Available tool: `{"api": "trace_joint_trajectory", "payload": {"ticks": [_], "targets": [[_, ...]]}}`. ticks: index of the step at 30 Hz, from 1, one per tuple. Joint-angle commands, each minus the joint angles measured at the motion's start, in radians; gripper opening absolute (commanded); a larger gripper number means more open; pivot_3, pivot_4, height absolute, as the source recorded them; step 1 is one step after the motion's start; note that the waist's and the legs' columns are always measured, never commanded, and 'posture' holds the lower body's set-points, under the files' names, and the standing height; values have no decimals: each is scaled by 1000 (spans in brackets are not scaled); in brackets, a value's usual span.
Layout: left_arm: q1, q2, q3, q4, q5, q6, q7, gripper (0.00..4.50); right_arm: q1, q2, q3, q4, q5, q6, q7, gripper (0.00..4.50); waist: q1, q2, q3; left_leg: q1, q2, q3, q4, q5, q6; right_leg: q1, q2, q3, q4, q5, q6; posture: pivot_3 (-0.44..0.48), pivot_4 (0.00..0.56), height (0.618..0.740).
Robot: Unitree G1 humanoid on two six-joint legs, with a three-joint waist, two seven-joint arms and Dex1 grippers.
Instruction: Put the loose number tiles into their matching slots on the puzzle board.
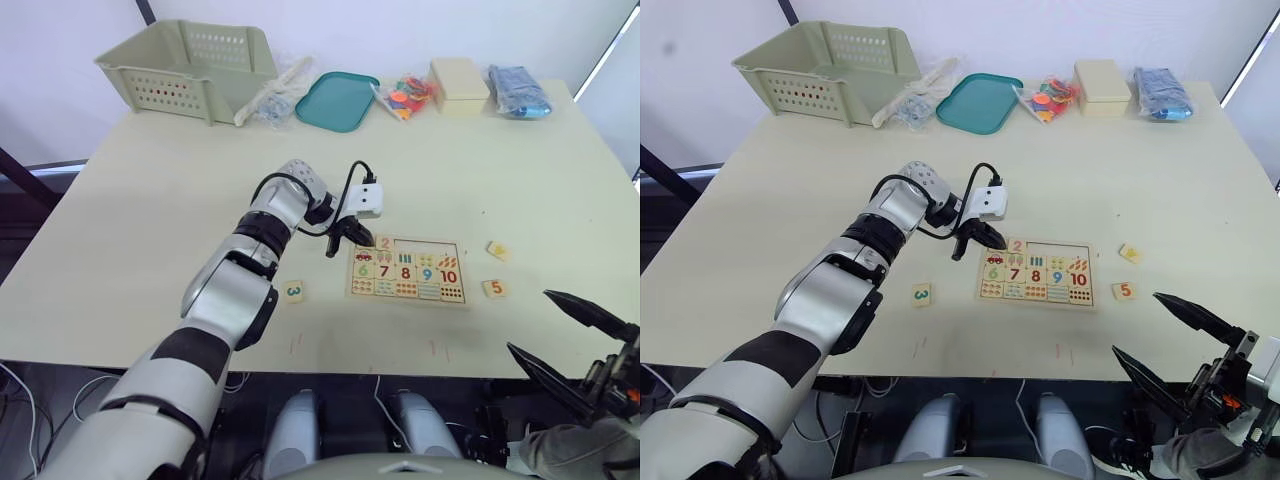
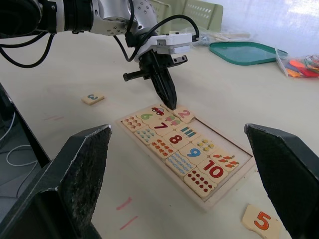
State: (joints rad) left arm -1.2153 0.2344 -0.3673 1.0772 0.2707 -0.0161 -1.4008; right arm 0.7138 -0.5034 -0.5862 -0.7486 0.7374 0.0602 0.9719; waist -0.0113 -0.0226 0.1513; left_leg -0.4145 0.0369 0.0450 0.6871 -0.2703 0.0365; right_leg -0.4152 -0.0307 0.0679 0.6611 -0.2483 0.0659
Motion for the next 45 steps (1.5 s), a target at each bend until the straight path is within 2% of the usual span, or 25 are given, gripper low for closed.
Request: {"api": "trace_joint_trajectory", "payload": {"ticks": [1,37,41,45], "targets": [[-5,-3,-2,-37,-8,-2,-4,34,5,1,-8,-27,18,-17,-4,4500,0,0,0,0,0,0,0,0,0,0,0,0,0,0,0,0,150,740],[-9,-8,2,-37,-11,0,0,34,17,3,-8,-33,22,-21,-10,4500,0,0,0,0,0,0,0,0,0,0,0,0,0,0,0,0,150,740],[-10,35,77,-77,-94,50,-56,34,15,4,-2,-39,20,-20,-15,4500,-4,0,0,0,0,0,0,0,0,0,0,0,0,0,0,0,150,740],[40,81,169,-213,-211,198,-81,34,5,8,18,-42,17,-16,-30,4500,-6,0,0,0,0,-1,0,0,0,0,0,0,0,0,0,0,150,740]]}}
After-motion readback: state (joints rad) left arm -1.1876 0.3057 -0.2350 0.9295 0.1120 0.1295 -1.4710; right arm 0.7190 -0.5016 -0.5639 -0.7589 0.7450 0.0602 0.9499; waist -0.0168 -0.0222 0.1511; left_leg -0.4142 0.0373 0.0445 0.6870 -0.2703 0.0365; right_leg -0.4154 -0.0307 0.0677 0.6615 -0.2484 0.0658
